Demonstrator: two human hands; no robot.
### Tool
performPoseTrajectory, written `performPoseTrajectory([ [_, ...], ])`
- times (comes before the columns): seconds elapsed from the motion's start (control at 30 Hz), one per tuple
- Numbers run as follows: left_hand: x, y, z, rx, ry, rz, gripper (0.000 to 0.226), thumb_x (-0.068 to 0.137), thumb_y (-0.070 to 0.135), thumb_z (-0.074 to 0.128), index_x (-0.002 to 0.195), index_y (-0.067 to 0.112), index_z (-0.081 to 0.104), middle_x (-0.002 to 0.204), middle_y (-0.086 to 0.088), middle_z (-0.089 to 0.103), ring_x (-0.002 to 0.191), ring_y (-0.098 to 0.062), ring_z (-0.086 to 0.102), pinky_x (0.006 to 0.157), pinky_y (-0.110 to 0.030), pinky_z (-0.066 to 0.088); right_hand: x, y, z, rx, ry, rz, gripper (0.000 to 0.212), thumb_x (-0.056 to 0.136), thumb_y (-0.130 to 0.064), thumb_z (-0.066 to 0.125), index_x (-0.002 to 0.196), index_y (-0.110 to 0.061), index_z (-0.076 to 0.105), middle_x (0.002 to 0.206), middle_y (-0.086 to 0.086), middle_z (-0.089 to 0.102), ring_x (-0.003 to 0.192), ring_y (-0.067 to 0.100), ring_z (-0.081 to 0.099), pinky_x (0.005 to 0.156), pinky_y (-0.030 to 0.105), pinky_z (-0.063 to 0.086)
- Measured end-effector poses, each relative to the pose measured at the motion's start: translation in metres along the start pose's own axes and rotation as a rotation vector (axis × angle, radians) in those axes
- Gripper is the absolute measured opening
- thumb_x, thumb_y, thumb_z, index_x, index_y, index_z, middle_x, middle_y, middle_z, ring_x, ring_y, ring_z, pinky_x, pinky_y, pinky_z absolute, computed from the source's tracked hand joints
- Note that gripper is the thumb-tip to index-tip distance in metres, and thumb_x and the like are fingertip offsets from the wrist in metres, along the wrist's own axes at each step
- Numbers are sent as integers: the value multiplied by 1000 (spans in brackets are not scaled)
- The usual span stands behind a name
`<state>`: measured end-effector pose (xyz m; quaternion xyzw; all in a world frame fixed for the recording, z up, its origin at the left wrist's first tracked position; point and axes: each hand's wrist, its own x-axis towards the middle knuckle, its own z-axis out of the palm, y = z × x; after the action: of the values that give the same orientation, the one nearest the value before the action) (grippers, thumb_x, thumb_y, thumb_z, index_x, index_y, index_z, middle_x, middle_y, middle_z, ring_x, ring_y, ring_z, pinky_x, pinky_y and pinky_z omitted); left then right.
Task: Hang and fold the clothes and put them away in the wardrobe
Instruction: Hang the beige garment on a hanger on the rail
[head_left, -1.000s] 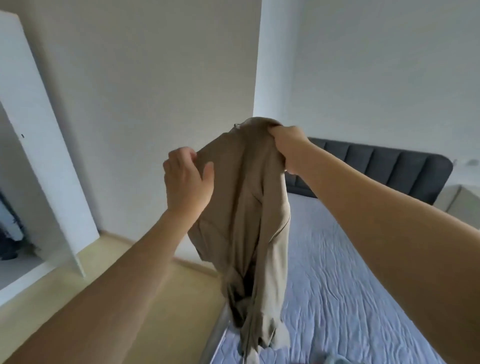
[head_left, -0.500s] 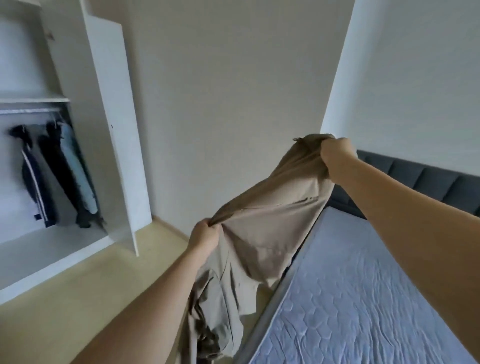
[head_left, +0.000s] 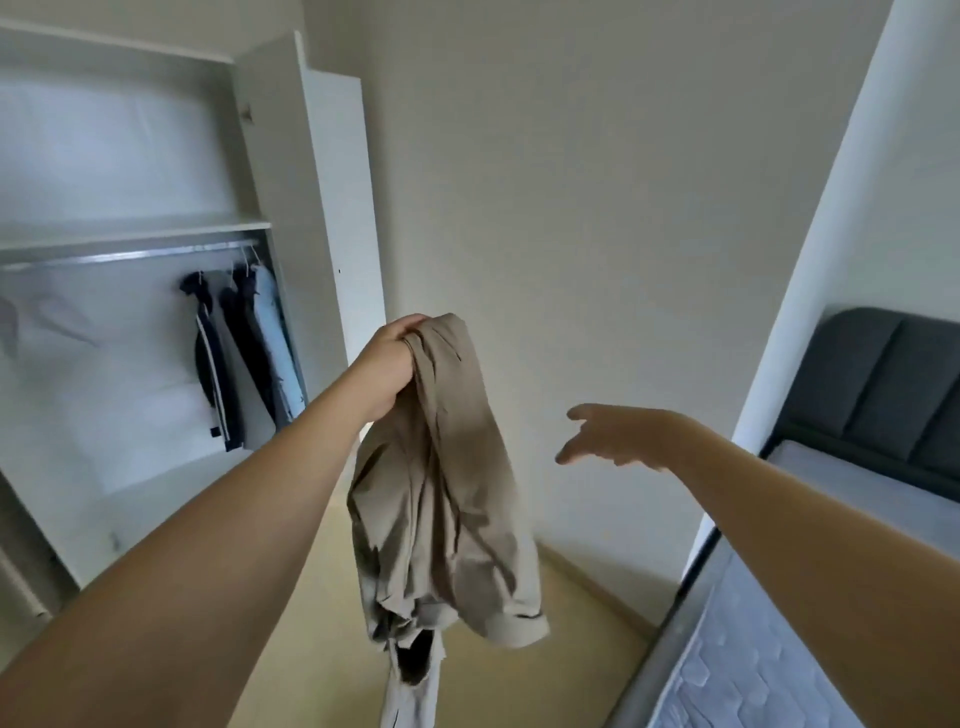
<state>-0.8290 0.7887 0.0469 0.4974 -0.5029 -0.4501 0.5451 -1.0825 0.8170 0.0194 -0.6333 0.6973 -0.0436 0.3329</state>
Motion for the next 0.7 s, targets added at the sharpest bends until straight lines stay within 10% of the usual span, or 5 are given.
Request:
performPoseTrajectory([
  [0.23, 64, 1, -90, -97, -170, -80, 12, 93, 16, 58, 87, 19, 68, 65, 4, 68, 58, -13, 63, 58, -20, 49, 101, -134, 77, 49, 86, -302, 132, 60, -46, 84, 150, -34, -12, 158, -2, 11, 144, 26, 15, 114, 50, 24],
  [0.37, 105, 6, -146, -32, -234, -152, 16, 91, 23, 60, 78, 18, 67, 60, 2, 65, 56, -12, 62, 62, -23, 47, 163, -204, 107, 42, 100, -256, 52, 66, -45, 75, 111, -25, 59, 103, -3, 64, 99, 19, 60, 83, 32, 51],
  [0.5, 134, -7, -209, 125, -341, -76, 41, 97, 5, 45, 80, 28, 75, 82, 4, 72, 82, -16, 65, 80, -26, 53, 198, -255, 112, 428, 295, -132, 18, 93, -17, 48, 88, -5, 60, 86, 11, 61, 84, 28, 59, 72, 33, 47],
  [0.6, 148, -25, -246, 337, -406, -74, 49, 95, -9, 31, 96, 23, 67, 86, 9, 64, 78, -6, 60, 62, -6, 46, 216, -296, 109, 736, 297, -46, 25, 96, -12, 33, 79, -10, 51, 76, 3, 49, 69, 16, 47, 61, 23, 36],
  [0.7, 158, -53, -274, 462, -494, -55, 55, 89, -16, 34, 110, 25, 65, 111, 11, 57, 104, -10, 56, 76, -7, 44, 229, -334, 118, 207, 342, -134, 21, 97, -18, 32, 112, -17, 46, 100, -5, 43, 106, 11, 49, 74, 16, 33],
])
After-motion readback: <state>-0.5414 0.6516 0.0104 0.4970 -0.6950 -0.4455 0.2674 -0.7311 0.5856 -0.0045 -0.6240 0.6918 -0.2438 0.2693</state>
